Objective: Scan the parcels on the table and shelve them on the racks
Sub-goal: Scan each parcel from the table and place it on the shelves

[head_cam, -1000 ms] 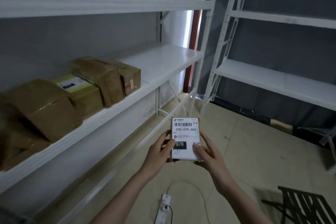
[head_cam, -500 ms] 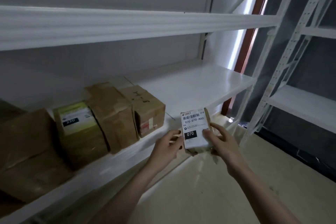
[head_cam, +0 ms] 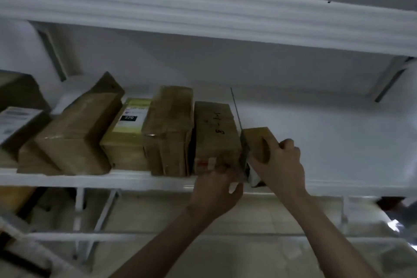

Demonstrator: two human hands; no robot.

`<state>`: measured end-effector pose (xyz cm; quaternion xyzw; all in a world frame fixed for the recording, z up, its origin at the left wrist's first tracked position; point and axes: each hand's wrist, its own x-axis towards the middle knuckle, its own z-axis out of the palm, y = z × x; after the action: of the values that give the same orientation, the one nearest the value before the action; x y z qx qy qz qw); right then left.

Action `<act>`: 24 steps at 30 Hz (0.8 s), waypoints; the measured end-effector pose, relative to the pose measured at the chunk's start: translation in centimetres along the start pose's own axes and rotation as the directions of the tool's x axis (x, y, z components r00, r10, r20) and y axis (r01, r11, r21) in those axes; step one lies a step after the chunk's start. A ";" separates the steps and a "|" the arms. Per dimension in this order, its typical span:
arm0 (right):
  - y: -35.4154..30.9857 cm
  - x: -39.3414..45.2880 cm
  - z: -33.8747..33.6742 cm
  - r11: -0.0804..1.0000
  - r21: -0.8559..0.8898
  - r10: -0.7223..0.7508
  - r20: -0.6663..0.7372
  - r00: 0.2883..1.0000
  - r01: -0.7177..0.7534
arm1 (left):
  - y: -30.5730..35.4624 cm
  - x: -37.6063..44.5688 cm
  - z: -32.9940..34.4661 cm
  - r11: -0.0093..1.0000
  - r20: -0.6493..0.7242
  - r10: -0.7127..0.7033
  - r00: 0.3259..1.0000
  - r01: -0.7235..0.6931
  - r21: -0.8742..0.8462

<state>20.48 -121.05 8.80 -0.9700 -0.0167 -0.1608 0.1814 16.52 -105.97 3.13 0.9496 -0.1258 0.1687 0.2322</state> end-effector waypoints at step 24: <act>-1.1 -10.7 4.1 0.796 0.288 -0.456 -0.291 0.841 0.532 | -8.3 -16.2 -2.5 0.847 0.149 -0.465 0.873 0.389 0.362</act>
<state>11.45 -118.28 2.14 -0.8596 -0.2806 -0.2968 0.3070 3.69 -95.01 -4.21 0.9914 0.0929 0.0188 0.0901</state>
